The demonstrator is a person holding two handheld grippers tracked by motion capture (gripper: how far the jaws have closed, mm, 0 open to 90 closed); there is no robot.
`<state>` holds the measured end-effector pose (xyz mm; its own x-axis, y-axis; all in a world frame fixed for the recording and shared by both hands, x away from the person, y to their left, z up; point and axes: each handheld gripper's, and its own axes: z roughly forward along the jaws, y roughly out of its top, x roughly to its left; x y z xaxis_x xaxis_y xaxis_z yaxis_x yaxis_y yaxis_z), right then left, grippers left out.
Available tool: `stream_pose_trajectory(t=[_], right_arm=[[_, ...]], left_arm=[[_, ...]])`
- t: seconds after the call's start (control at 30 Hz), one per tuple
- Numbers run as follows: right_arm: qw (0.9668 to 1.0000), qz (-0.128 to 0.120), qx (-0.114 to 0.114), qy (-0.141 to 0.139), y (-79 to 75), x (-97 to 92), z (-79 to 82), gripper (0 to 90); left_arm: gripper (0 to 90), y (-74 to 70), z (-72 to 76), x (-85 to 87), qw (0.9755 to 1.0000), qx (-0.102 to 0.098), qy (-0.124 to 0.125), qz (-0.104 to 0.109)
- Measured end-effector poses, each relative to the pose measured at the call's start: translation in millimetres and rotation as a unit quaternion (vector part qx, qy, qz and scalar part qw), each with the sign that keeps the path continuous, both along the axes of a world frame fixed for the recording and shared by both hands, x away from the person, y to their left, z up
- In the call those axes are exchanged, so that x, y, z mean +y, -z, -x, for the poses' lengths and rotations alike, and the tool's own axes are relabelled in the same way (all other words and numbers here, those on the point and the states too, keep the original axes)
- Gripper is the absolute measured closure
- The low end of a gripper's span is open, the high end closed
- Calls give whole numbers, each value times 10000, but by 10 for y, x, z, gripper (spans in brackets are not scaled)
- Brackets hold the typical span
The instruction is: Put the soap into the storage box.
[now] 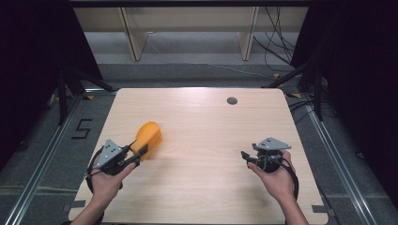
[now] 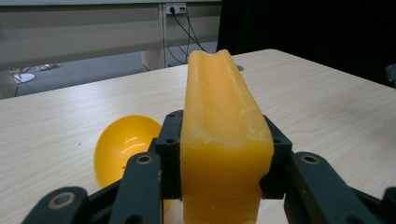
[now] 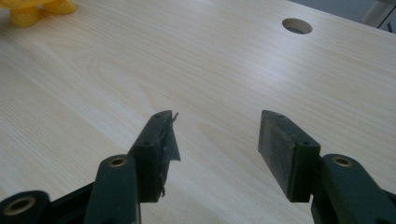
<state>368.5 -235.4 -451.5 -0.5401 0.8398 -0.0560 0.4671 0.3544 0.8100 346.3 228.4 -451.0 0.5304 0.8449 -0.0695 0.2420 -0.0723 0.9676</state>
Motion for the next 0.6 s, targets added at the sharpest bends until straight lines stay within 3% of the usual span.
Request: stream_pose_trajectory(t=[0.4, 0.6], right_arm=[[10000, -3, 49, 0, -2, 0, 4, 458], [10000, -37, 15, 33, -2, -9, 7, 458]], left_arm=[[603, -49, -79, 6, 9993, -32, -365, -34], [603, -73, -121, 21, 9979, -27, -651, 52]])
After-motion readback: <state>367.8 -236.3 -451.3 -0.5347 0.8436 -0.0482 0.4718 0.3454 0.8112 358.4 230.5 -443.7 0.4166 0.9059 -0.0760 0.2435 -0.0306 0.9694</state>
